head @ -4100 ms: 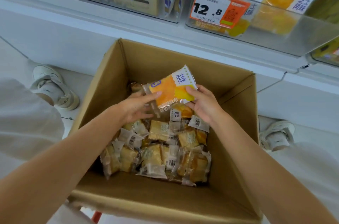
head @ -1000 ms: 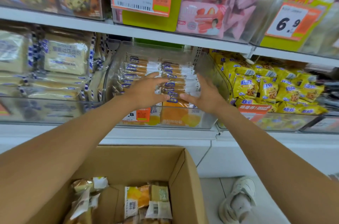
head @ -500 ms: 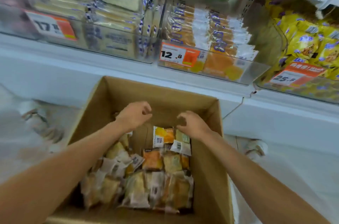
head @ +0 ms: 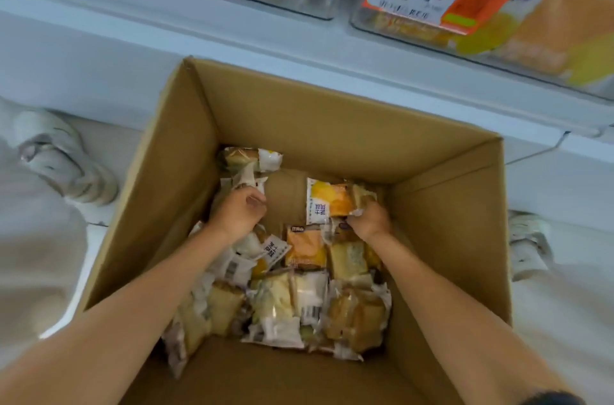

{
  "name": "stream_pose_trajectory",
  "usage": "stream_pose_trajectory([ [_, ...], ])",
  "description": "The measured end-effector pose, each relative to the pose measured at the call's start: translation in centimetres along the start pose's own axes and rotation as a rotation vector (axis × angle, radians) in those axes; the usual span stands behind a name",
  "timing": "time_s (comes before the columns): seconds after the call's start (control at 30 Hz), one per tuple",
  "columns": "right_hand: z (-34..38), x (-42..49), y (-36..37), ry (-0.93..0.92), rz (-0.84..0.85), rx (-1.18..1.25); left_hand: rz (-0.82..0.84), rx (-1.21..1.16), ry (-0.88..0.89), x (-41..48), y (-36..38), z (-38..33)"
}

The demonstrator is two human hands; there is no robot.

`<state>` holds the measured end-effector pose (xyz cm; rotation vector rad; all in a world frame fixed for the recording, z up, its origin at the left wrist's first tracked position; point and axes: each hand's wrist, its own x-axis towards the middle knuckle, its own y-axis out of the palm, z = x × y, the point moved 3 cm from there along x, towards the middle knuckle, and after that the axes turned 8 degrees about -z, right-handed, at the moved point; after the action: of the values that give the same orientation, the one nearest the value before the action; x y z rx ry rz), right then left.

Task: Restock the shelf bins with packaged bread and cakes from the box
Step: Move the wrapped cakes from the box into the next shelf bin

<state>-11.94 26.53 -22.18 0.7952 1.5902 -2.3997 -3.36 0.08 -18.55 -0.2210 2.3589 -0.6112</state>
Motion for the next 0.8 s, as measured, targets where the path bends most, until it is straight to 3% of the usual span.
stream_pose_trajectory([
  [0.1,2.1,-1.2,-3.4,-0.033,0.130,0.248,-0.021,-0.039,-0.012,0.4,0.4,-1.5],
  [0.17,3.9,-3.2,-5.7,-0.026,0.361,0.420,0.033,-0.001,0.051,-0.2,0.9,-3.6],
  [0.23,5.6,-5.1,-7.3,-0.029,0.552,0.600,0.107,-0.119,0.096,-1.2,1.3,-5.5],
  [0.4,7.7,-6.6,-8.7,-0.168,0.465,0.814,0.063,-0.376,0.008,-2.6,0.5,-5.8],
  [0.53,6.8,-4.6,-6.6,-0.202,0.349,0.676,0.091,-0.575,-0.164,-3.1,-0.3,-4.3],
  [0.63,5.0,-0.7,-4.1,-0.335,0.175,0.266,0.032,-0.605,-0.192,-2.3,-1.4,-2.9],
  [0.8,4.3,2.6,2.5,-0.457,0.306,-0.093,-0.136,-0.600,-0.160,-1.8,-2.0,-1.2],
])
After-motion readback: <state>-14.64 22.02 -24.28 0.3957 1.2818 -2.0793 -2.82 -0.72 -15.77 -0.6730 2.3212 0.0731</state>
